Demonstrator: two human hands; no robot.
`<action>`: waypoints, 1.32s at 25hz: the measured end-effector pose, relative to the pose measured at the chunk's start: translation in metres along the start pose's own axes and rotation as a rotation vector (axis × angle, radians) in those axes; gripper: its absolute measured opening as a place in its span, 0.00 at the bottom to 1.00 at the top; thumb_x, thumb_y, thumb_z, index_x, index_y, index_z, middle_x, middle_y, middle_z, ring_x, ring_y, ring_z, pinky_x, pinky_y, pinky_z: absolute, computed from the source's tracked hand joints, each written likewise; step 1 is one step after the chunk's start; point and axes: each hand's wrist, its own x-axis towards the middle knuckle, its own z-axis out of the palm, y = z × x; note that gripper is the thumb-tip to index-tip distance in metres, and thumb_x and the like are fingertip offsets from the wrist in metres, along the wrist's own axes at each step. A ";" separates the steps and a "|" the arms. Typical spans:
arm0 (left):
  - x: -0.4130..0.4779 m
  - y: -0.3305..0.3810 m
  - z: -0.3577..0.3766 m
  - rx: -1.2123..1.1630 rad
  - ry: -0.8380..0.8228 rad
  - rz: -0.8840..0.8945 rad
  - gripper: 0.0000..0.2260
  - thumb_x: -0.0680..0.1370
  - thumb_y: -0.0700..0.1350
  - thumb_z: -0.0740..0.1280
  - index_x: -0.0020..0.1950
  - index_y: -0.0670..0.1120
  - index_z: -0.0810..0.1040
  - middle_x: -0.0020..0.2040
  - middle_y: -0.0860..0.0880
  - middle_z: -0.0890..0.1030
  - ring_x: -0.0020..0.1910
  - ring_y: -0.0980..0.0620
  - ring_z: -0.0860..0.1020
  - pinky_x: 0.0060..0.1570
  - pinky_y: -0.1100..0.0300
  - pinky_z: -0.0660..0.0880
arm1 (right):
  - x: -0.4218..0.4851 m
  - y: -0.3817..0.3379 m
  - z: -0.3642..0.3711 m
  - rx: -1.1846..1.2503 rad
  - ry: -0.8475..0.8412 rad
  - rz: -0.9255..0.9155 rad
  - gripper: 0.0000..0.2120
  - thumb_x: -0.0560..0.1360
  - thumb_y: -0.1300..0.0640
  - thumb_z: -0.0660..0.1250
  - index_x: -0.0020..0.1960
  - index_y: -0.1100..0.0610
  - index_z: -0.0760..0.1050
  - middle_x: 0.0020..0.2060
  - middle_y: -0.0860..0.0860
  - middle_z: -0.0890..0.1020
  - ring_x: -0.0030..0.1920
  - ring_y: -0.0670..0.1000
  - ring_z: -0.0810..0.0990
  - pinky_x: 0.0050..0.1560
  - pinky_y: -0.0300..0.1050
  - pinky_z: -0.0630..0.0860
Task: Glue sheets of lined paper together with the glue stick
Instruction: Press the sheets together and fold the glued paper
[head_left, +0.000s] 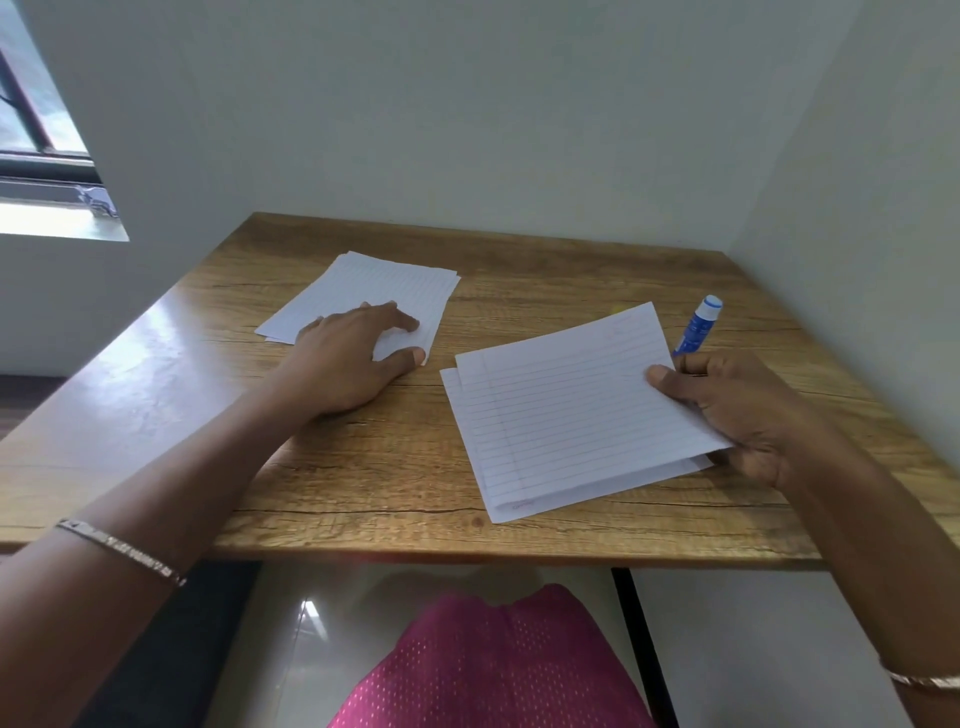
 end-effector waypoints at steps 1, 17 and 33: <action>-0.003 0.001 0.001 -0.020 0.045 0.021 0.22 0.79 0.61 0.63 0.72 0.57 0.71 0.78 0.52 0.65 0.78 0.48 0.61 0.74 0.41 0.58 | 0.000 -0.001 -0.001 0.005 -0.004 0.007 0.05 0.80 0.59 0.70 0.51 0.61 0.82 0.46 0.56 0.86 0.41 0.53 0.84 0.35 0.43 0.79; -0.029 0.032 0.004 -0.217 0.107 -0.194 0.21 0.73 0.61 0.71 0.64 0.57 0.78 0.68 0.49 0.76 0.70 0.44 0.68 0.67 0.45 0.65 | 0.011 -0.006 0.000 0.007 -0.056 0.030 0.06 0.76 0.60 0.73 0.49 0.63 0.83 0.45 0.58 0.87 0.44 0.56 0.86 0.42 0.49 0.81; -0.026 0.031 0.007 -0.183 0.160 -0.169 0.16 0.76 0.59 0.69 0.62 0.57 0.79 0.67 0.49 0.77 0.67 0.45 0.71 0.66 0.44 0.67 | 0.010 -0.006 0.005 0.006 -0.043 0.026 0.03 0.76 0.61 0.72 0.47 0.61 0.83 0.39 0.54 0.88 0.40 0.53 0.86 0.40 0.47 0.81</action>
